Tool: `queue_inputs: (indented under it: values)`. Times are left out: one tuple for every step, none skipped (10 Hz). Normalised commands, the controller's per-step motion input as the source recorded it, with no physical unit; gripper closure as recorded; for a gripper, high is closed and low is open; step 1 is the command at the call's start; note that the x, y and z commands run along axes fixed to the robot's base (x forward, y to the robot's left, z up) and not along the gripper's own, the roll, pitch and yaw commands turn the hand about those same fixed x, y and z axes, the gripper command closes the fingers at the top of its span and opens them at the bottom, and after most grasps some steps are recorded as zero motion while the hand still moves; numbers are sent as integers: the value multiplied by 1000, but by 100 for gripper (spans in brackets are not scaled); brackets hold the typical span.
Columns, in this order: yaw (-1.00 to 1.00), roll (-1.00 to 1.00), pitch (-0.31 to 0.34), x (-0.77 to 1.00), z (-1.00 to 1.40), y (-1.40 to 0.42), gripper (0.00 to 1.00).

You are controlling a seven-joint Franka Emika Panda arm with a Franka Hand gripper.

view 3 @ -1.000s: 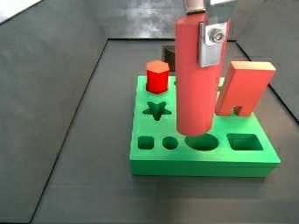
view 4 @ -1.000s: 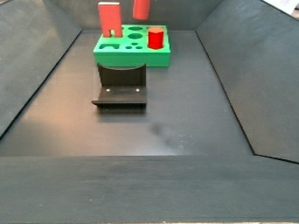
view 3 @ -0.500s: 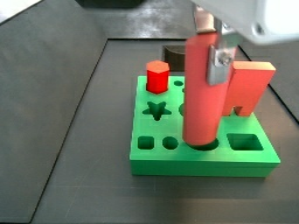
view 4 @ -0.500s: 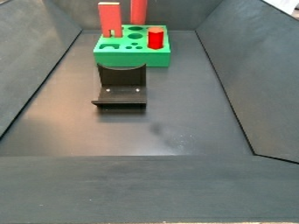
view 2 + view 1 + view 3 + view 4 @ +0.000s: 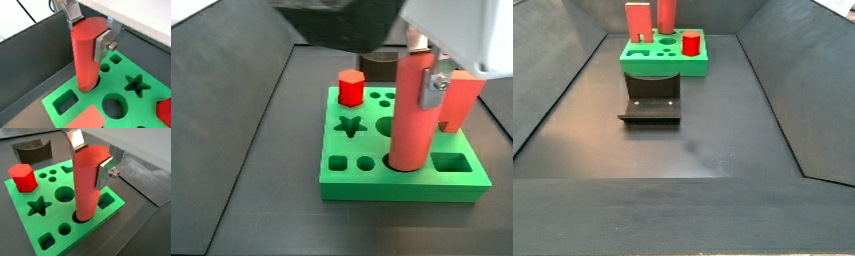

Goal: Pick up the oval object. Move up. Place the oval object on the fixture. Regrasp the oval object. Move to above the board. Insert the oval object.
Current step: Insert the oval object.

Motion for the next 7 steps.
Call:
queue_inputs:
  values:
    - [0,169,66,91,-171,0,100]
    - [0,177,74,34,-234,0,100]
    - [-149,117,73,-74,-66,0,100]
    - [-160,80,63,-203,-31,6,100]
    - [-140,77,51,-189,-29,26,100]
    - [-146,53,46,-157,0,29,100]
    - [-66,86,47,-114,-31,0,100]
